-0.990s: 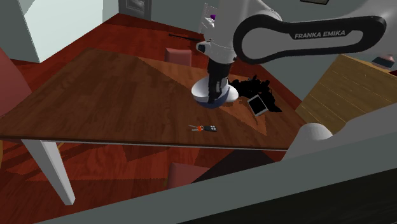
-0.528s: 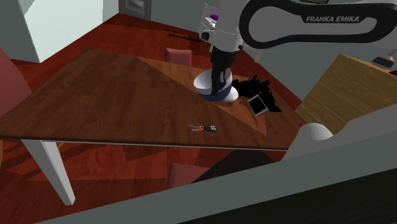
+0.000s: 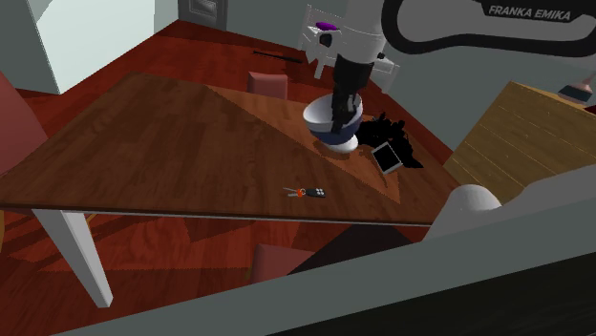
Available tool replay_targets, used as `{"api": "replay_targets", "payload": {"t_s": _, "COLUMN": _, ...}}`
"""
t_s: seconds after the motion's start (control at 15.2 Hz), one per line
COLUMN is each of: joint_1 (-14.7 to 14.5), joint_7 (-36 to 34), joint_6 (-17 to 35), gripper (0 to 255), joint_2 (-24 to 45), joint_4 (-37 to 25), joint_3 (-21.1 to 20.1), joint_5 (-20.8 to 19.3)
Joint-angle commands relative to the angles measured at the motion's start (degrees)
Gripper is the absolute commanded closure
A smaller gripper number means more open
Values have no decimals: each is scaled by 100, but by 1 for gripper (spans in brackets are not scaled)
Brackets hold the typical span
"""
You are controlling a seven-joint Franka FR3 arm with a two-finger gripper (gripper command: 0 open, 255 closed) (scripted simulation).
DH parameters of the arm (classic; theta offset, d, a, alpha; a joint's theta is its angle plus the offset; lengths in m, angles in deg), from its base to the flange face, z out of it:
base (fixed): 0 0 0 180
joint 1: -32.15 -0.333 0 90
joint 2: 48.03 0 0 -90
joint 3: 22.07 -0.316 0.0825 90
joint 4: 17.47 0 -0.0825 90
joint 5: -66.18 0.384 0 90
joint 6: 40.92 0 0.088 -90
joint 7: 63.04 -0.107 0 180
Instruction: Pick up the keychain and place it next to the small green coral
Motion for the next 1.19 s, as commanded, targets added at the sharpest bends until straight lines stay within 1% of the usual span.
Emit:
{"api": "replay_targets", "payload": {"t_s": 0.0, "joint_1": 74, "joint_7": 214, "joint_6": -39, "gripper": 255, "joint_2": -306, "joint_4": 235, "joint_3": 166, "joint_5": -94}}
{"api": "replay_targets", "payload": {"t_s": 0.26, "joint_1": 244, "joint_7": 642, "joint_6": -179, "gripper": 255, "joint_2": -962, "joint_4": 686, "joint_3": 507, "joint_5": -331}}
{"api": "replay_targets", "payload": {"t_s": 0.59, "joint_1": 501, "joint_7": 1214, "joint_6": -400, "gripper": 255, "joint_2": -1705, "joint_4": 1104, "joint_3": 981, "joint_5": -727}}
{"api": "replay_targets", "payload": {"t_s": 1.12, "joint_1": 991, "joint_7": 2232, "joint_6": -762, "gripper": 255, "joint_2": -2627, "joint_4": 1422, "joint_3": 1856, "joint_5": -1545}}
